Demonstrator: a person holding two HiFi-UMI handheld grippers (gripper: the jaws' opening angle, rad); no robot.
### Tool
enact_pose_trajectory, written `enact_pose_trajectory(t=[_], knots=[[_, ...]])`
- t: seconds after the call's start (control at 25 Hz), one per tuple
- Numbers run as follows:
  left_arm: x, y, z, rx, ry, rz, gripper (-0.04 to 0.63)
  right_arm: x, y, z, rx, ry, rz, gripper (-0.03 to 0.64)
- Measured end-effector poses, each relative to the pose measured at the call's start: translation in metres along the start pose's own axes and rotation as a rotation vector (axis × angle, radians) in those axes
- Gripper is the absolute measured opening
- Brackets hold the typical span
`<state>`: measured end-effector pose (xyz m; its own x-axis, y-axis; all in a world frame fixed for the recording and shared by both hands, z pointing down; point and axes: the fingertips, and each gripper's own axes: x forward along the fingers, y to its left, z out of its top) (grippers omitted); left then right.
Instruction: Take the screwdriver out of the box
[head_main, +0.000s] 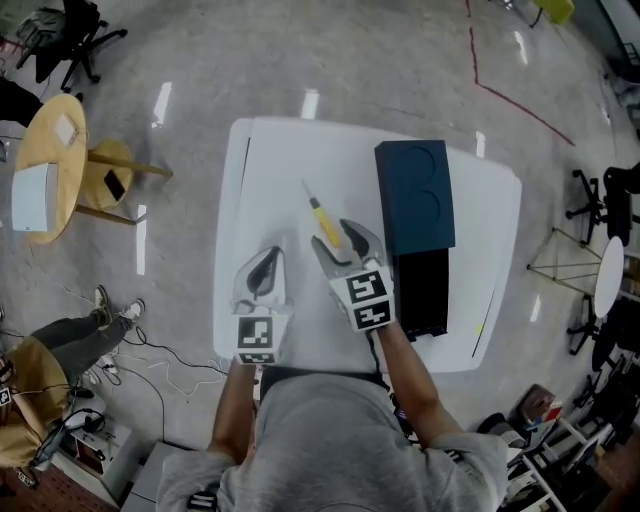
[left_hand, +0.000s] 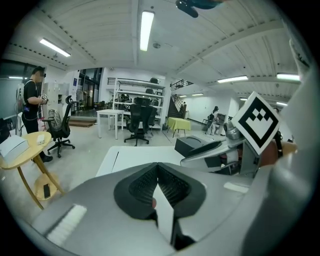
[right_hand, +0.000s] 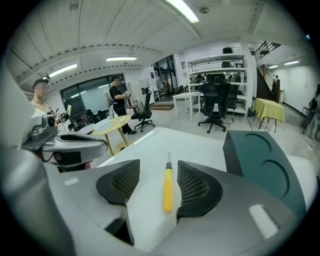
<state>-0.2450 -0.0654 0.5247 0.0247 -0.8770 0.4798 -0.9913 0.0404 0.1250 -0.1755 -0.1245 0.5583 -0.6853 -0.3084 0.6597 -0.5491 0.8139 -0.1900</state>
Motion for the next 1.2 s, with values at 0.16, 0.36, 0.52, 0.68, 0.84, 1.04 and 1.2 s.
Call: enact_pose_trajectory(t=[0.16, 0.36, 0.52, 0.68, 0.84, 1.04, 1.2], knots=[[-0.014, -0.010, 0.012, 0.027, -0.033, -0.006, 0.012, -0.025, -0.005, 0.008, -0.008, -0.052, -0.036, 0.214], [-0.030, -0.026, 0.025, 0.070, -0.073, -0.008, 0.012, -0.062, -0.007, 0.015, -0.011, -0.114, -0.068, 0.188], [-0.045, -0.038, 0.038, 0.085, -0.107, -0.007, 0.011, -0.092, -0.007, 0.016, -0.017, -0.157, -0.091, 0.172], [-0.064, -0.053, 0.051, 0.105, -0.146, -0.002, 0.011, -0.121, -0.004, 0.015, -0.030, -0.204, -0.111, 0.145], [-0.085, -0.067, 0.061, 0.121, -0.181, 0.007, 0.012, -0.153, 0.000, 0.017, -0.041, -0.256, -0.130, 0.125], [-0.110, -0.082, 0.071, 0.154, -0.221, 0.021, 0.012, -0.188, 0.005, 0.015, -0.061, -0.316, -0.145, 0.101], [-0.133, -0.090, 0.076, 0.168, -0.248, 0.042, 0.012, -0.215, 0.012, 0.012, -0.074, -0.360, -0.150, 0.071]])
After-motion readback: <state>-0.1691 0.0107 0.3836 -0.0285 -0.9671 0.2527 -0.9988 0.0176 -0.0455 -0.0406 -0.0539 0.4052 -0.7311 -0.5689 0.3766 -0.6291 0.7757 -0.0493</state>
